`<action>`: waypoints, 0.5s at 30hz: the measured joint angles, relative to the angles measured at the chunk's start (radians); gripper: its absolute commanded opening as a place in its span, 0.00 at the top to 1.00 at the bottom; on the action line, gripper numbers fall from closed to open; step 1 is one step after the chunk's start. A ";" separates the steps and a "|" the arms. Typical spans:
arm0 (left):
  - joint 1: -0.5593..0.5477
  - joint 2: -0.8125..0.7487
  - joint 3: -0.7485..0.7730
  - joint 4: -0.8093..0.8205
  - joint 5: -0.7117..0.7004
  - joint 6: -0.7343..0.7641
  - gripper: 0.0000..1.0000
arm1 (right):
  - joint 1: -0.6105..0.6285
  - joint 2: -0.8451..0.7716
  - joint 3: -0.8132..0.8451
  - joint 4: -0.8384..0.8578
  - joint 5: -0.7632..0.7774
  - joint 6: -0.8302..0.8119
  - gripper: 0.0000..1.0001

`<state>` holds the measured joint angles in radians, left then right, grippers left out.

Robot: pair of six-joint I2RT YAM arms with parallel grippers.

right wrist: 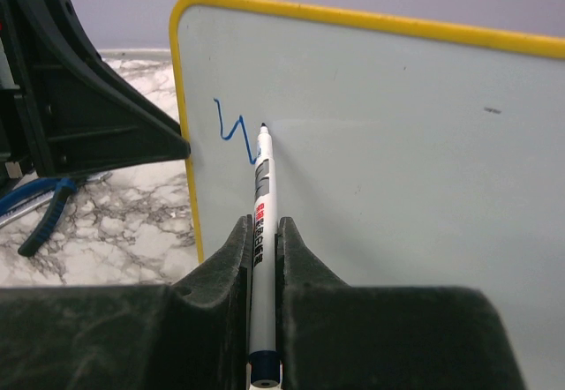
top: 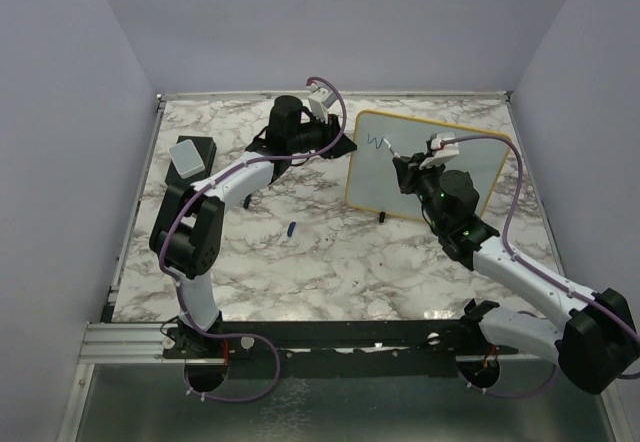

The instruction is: Write a sentence on the whiteboard

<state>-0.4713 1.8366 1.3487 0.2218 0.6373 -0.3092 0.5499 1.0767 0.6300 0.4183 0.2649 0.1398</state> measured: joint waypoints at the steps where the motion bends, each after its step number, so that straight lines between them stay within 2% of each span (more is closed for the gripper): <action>1: 0.000 0.000 0.000 0.000 0.000 0.000 0.79 | 0.000 0.000 0.006 0.001 0.003 -0.004 0.99; 10: 0.000 0.000 0.000 -0.002 -0.002 0.001 0.79 | 0.000 0.004 0.018 0.007 0.005 -0.018 0.99; 15: 0.000 0.000 0.000 -0.005 -0.001 0.000 0.79 | 0.000 -0.057 -0.010 0.005 -0.027 -0.030 0.99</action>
<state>-0.4717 1.8366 1.3487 0.2173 0.6361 -0.3088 0.5495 1.0195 0.6205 0.4236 0.2379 0.1101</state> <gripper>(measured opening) 0.215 0.100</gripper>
